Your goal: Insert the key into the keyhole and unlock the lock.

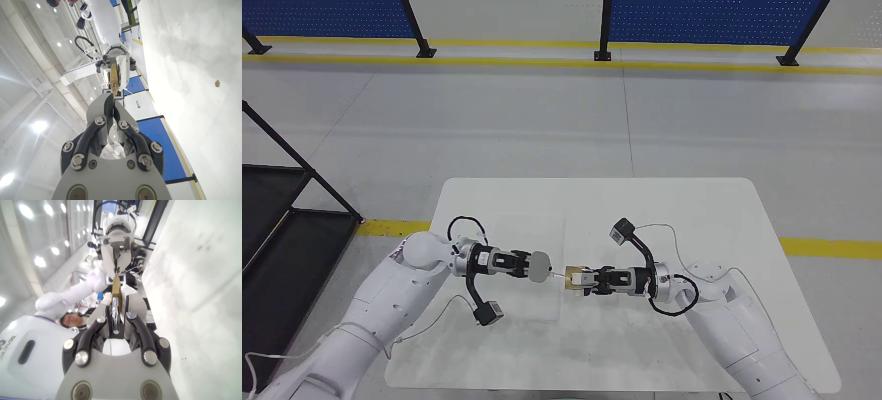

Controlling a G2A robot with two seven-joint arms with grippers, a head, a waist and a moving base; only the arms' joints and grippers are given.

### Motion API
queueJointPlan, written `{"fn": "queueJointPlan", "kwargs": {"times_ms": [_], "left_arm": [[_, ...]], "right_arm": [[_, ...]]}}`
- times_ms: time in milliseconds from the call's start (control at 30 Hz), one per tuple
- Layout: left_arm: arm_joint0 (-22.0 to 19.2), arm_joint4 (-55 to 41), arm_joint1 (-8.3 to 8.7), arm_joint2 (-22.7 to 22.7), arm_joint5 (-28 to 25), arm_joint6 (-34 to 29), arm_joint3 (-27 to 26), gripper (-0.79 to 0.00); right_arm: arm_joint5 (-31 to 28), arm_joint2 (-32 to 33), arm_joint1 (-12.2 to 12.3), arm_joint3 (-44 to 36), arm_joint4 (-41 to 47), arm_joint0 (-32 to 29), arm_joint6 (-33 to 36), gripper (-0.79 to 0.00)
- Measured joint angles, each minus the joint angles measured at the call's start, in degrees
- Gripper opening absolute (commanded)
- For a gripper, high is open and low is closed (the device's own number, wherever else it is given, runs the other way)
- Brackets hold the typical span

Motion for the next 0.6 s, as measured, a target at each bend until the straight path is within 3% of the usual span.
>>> {"fn": "queueJointPlan", "kwargs": {"times_ms": [600], "left_arm": [[-0.9,-0.6,-0.01,1.3,0.1,-0.1,0.9,-0.785]], "right_arm": [[0.0,0.0,0.0,0.0,0.0,0.0,0.0,-0.785]]}}
